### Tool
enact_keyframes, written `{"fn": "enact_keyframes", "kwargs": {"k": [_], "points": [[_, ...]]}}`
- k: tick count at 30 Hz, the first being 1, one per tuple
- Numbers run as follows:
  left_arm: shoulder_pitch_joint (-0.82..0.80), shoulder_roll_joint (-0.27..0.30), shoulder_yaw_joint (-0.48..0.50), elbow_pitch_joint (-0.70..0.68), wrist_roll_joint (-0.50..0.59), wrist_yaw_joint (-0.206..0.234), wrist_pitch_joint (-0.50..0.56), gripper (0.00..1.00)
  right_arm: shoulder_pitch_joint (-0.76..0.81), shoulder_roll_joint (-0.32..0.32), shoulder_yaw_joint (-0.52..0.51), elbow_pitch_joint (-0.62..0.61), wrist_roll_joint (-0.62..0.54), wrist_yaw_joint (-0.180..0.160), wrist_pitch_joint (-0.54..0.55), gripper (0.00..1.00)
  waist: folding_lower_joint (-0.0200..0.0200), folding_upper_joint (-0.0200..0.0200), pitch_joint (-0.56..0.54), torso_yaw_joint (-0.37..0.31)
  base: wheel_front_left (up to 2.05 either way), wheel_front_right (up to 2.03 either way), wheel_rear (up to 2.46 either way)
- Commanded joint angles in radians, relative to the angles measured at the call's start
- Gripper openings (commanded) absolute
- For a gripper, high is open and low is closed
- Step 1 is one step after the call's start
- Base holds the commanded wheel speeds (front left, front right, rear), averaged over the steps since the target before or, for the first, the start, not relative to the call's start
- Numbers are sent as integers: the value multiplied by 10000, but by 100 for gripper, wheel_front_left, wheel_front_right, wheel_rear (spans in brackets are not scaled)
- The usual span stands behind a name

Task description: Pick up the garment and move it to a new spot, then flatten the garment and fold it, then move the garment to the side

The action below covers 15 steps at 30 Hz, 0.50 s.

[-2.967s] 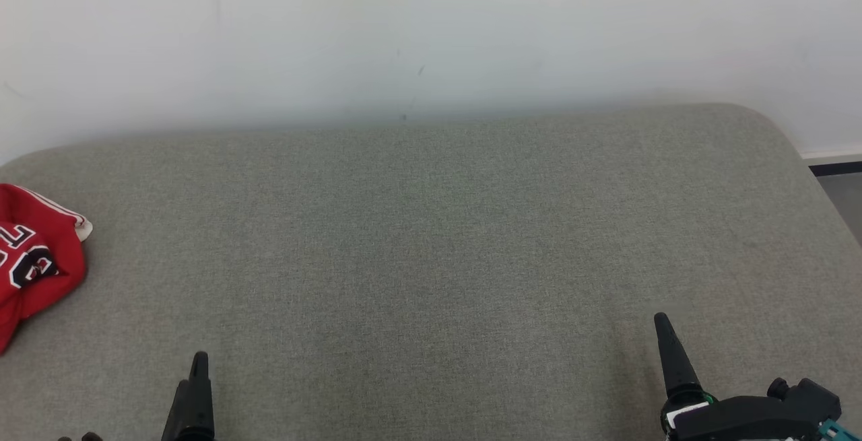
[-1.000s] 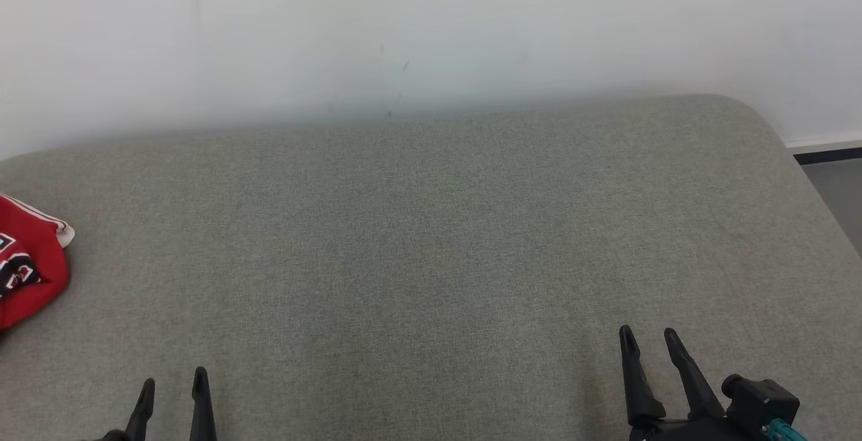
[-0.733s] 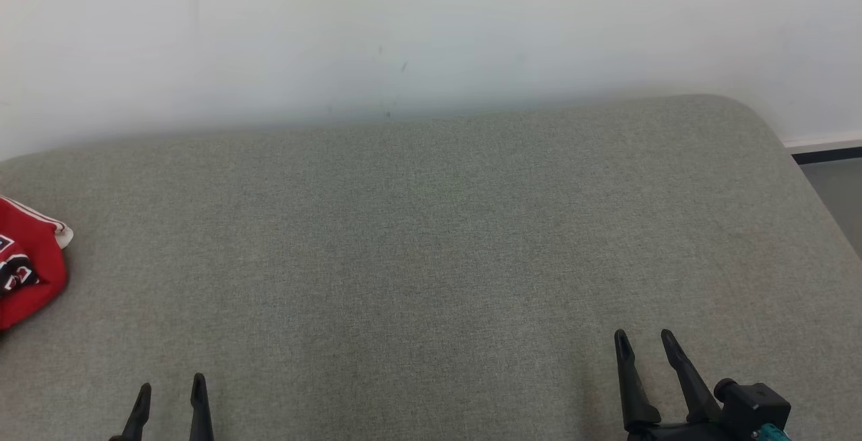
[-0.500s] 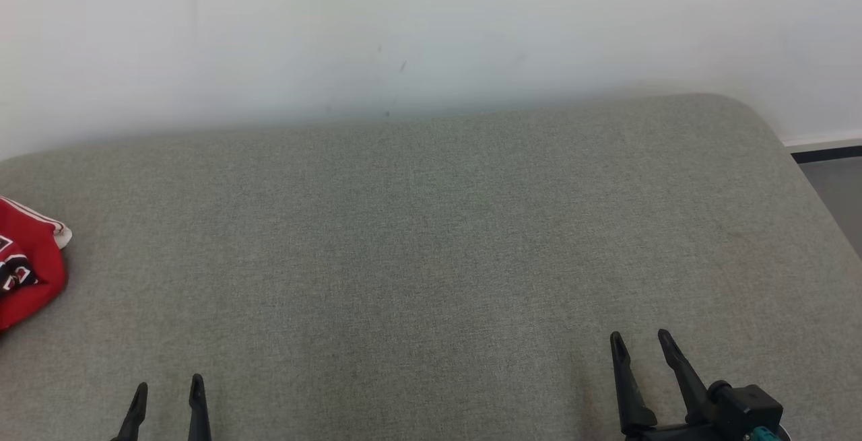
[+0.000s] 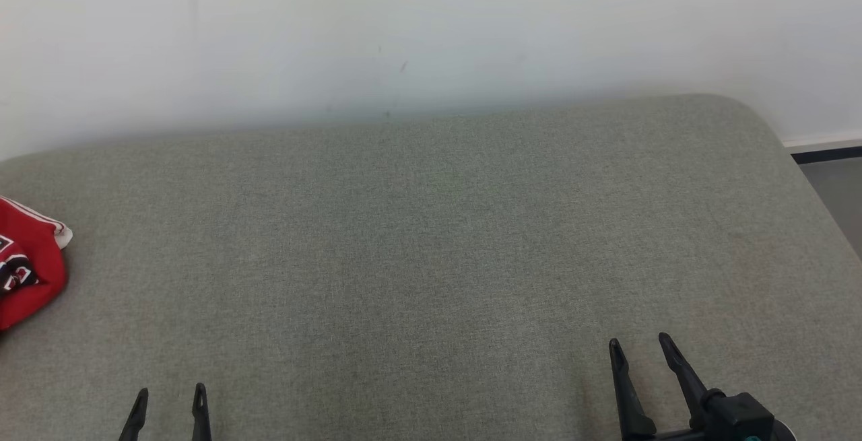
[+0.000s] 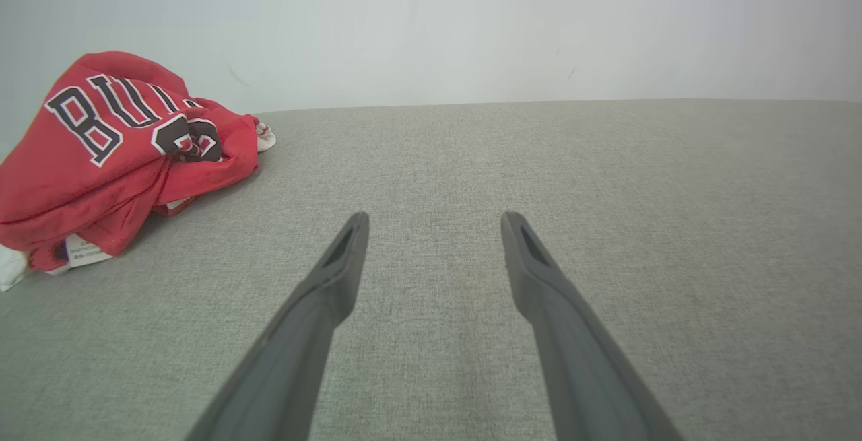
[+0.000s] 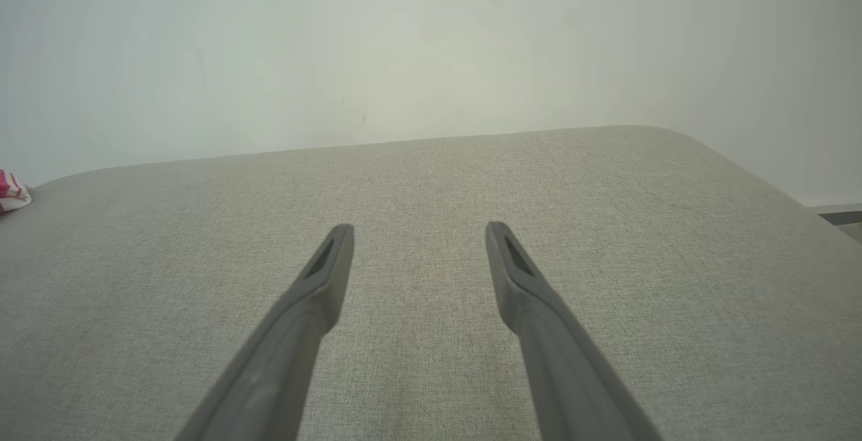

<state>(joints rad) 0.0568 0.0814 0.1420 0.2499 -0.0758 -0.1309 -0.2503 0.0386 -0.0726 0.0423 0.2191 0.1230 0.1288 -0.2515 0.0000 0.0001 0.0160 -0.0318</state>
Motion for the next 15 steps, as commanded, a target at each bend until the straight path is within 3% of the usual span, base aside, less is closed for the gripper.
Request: {"fn": "enact_keyframes", "kwargs": {"k": [1,15], "points": [[64,14,50,4,248,14,-94,100,41,10,-29,-26,-216,34,-91,100,0,-1,-7,2,0,0,0],[192,23,323,48,501,12,-157,100,181,62,-463,-65,-547,37,-137,100,0,-1,-53,11,0,0,0]]}}
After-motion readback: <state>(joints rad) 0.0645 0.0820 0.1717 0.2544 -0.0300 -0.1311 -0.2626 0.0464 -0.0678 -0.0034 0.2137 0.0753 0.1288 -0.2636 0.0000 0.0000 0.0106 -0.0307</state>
